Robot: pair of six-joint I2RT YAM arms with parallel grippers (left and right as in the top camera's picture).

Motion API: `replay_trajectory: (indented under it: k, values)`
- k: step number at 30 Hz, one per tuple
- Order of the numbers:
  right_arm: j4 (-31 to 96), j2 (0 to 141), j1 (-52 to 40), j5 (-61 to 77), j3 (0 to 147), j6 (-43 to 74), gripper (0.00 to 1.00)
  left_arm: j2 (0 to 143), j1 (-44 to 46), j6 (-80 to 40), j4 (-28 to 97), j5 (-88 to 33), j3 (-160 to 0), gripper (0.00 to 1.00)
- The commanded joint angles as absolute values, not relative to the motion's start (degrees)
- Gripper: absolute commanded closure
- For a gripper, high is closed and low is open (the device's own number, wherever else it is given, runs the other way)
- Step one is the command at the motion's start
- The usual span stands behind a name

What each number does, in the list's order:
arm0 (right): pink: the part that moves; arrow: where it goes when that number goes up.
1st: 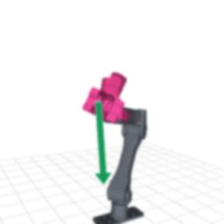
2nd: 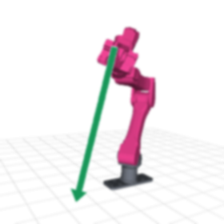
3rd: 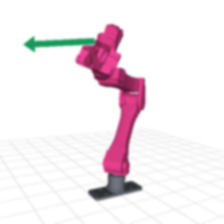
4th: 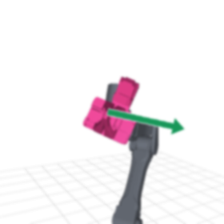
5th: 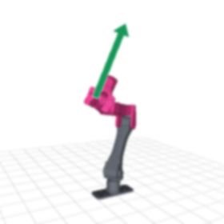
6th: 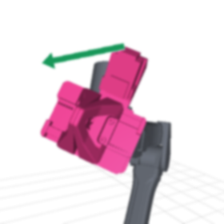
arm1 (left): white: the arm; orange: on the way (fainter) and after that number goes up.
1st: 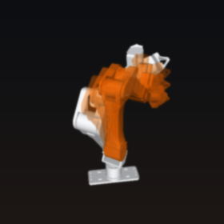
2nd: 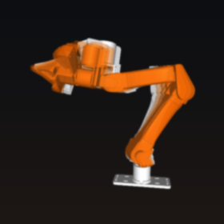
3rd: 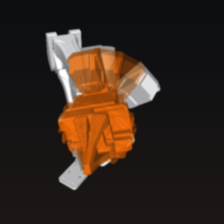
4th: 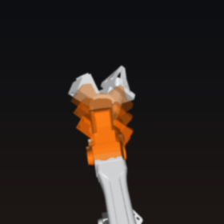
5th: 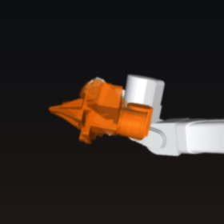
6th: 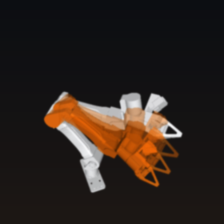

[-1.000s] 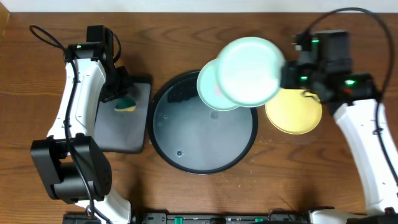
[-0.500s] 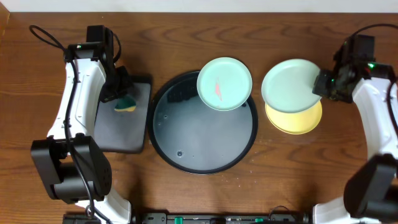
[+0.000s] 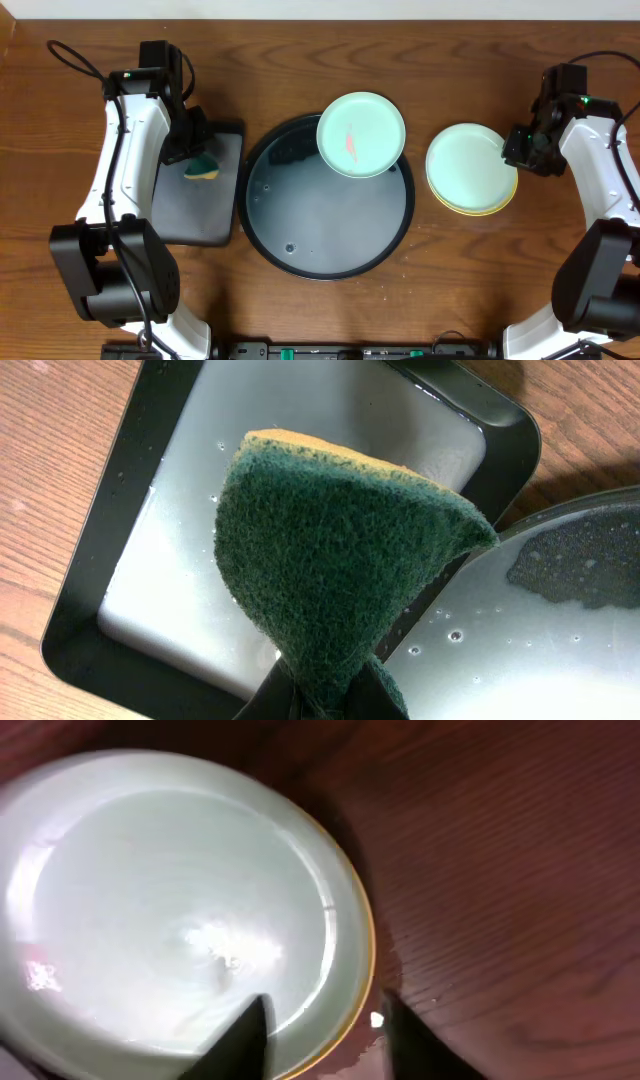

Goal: Clean dirty plates on tray and stack at the side
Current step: 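Move right gripper to grasp the remaining pale green plate's rim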

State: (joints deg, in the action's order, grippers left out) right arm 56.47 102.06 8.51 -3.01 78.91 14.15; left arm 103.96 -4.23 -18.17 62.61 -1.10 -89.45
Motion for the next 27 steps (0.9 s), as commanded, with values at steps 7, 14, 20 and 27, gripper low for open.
replay_trajectory:
  k: [7, 14, 20, 27]
  values:
    - [47.2, 103.0, -3.8, 14.4, 90.9, 8.3, 0.33, 102.7, -4.3, -17.7, 62.7, -0.6, -89.1, 0.92]
    - [46.8, 121.1, -14.3, 16.0, 106.4, 2.6, 0.30, 102.7, -4.3, -17.7, 62.7, -0.6, -89.1, 0.92]
    - [48.0, 128.1, -14.9, 15.9, 109.4, 2.0, 0.50, 102.7, -4.3, -17.7, 62.7, -0.6, -89.1, 0.92]
    - [49.9, 131.2, -14.8, 12.4, 109.4, 2.0, 0.52, 102.7, -4.3, -17.7, 62.7, -0.6, -89.1, 0.92]
